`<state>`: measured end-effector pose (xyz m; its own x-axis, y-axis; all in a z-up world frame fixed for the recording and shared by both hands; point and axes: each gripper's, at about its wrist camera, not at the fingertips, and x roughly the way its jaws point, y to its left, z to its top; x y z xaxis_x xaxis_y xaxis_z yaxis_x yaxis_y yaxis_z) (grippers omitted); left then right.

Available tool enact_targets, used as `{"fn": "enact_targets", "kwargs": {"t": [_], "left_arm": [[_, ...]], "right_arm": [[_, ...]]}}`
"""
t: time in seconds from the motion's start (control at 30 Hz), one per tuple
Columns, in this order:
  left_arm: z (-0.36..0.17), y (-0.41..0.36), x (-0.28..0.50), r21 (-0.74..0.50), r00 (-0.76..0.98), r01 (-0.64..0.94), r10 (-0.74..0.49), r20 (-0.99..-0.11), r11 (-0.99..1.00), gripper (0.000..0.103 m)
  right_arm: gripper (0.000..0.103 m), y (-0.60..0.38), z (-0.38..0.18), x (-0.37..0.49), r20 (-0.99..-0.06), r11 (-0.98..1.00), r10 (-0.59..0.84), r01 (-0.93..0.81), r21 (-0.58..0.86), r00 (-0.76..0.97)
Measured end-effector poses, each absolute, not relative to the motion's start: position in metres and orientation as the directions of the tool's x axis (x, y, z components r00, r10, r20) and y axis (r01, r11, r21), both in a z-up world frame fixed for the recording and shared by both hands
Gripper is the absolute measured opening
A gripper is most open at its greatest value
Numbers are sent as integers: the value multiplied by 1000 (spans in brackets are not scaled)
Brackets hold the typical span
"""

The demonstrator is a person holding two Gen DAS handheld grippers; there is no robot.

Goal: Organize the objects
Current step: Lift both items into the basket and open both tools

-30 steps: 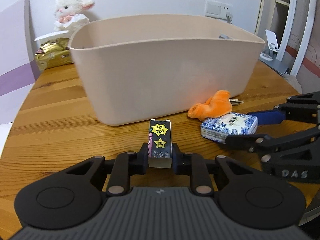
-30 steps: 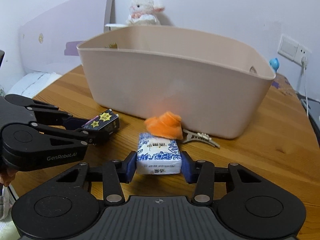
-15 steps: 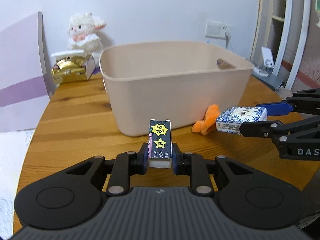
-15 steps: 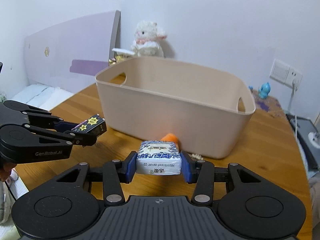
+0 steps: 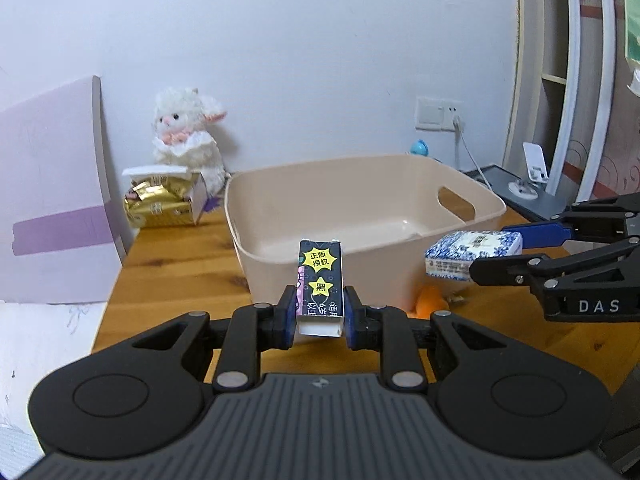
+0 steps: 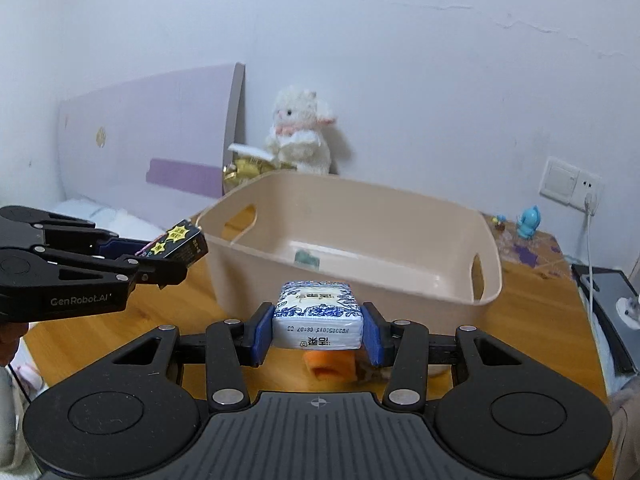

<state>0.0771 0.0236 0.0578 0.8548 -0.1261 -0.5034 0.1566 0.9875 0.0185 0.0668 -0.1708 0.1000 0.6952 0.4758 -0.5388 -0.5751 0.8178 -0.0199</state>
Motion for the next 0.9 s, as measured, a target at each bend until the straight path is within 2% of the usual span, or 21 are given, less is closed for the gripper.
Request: {"fn": "enact_targets", "kwargs": {"t": [0.27, 0.57, 0.77, 0.83, 0.9], "left_arm": [[74, 21, 109, 39, 873, 132, -97, -478, 991, 25], [54, 18, 174, -4, 830, 76, -66, -554, 997, 25], [36, 9, 204, 20, 796, 69, -43, -604, 997, 25], [34, 3, 207, 68, 799, 65, -11, -601, 996, 25], [34, 1, 207, 58, 795, 70, -20, -606, 996, 25]], "right_arm": [[43, -166, 110, 102, -509, 837, 471, -547, 0, 720], [43, -162, 93, 157, -544, 881, 411, -472, 31, 732], [43, -167, 73, 183, -587, 900, 372, -434, 39, 719], [43, -169, 67, 187, -601, 903, 363, -428, 39, 712], [43, -169, 62, 188, -609, 904, 356, -425, 33, 709]]}}
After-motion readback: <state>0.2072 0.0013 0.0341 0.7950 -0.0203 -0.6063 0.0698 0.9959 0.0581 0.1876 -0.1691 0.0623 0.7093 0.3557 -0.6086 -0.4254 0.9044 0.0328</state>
